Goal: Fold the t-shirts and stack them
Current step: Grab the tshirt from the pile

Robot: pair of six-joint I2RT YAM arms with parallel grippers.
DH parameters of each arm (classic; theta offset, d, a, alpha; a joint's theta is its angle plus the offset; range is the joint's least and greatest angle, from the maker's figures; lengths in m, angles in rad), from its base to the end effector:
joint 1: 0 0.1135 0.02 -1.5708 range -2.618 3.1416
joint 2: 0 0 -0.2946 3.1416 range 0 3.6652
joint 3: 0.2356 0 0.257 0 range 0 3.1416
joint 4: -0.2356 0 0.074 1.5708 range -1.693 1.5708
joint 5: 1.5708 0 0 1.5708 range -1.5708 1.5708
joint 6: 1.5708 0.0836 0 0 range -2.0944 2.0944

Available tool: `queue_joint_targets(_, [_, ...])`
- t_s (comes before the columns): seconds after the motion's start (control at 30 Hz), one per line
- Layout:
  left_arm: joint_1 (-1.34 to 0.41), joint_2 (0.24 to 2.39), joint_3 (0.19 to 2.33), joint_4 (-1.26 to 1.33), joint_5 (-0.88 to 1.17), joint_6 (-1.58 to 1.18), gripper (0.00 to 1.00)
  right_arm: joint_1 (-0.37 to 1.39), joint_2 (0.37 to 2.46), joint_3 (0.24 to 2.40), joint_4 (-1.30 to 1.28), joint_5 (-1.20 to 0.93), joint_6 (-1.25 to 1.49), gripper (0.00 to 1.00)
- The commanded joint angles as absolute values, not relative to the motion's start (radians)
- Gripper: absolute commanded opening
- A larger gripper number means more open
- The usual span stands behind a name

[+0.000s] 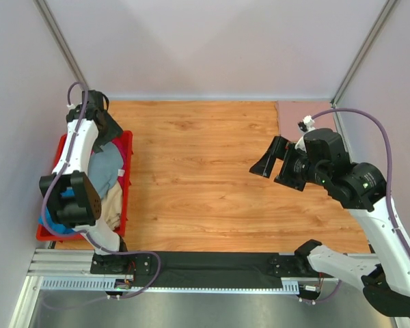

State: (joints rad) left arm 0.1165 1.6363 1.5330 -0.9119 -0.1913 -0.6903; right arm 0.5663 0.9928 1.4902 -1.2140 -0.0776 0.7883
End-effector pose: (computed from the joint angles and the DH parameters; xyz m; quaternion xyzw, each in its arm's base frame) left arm 0.3720 0.0595 0.3088 -0.3999 0.8701 0.0108 0.2878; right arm 0.1389 0.0960 0.4289 0.0848 0.9057 0.2869 0.3004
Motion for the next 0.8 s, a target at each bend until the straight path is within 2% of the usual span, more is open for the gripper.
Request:
queue_joint_targets(0.0, [0.11, 1.706, 1.578, -0.979, -0.284, -0.589, 0.79, 0.563, 0.983, 1.465, -1.209, -0.135, 0.779, 0.98])
queue_joint_targets(0.17, [0.11, 1.822, 1.574, -1.055, -0.365, -0.58, 0.77, 0.565, 0.999, 1.509, -1.239, -0.115, 0.738, 0.98])
queue_joint_targets(0.27, [0.109, 1.822, 1.549, -1.04, -0.345, -0.594, 0.7, 0.564, 1.034, 1.581, -1.269, -0.089, 0.701, 0.98])
queue_joint_targets(0.33, [0.109, 1.809, 1.543, -1.032, -0.354, -0.6, 0.52, 0.565, 1.052, 1.603, -1.272, -0.084, 0.683, 0.98])
queue_joint_targets(0.4, [0.109, 1.793, 1.575, -1.042, -0.362, -0.601, 0.15, 0.565, 1.069, 1.615, -1.266, -0.084, 0.678, 0.97])
queue_joint_targets(0.5, [0.107, 1.761, 1.696, -1.069, -0.315, -0.586, 0.0, 0.565, 1.088, 1.67, -1.273, -0.086, 0.667, 0.97])
queue_joint_targets(0.67, [0.066, 1.648, 2.058, -1.074, -0.172, -0.571, 0.0, 0.565, 1.089, 1.726, -1.275, -0.071, 0.649, 0.97])
queue_joint_targets(0.77, [0.028, 1.579, 2.19, -0.99, -0.037, -0.656, 0.0, 0.565, 1.078, 1.729, -1.269, -0.066, 0.652, 0.96])
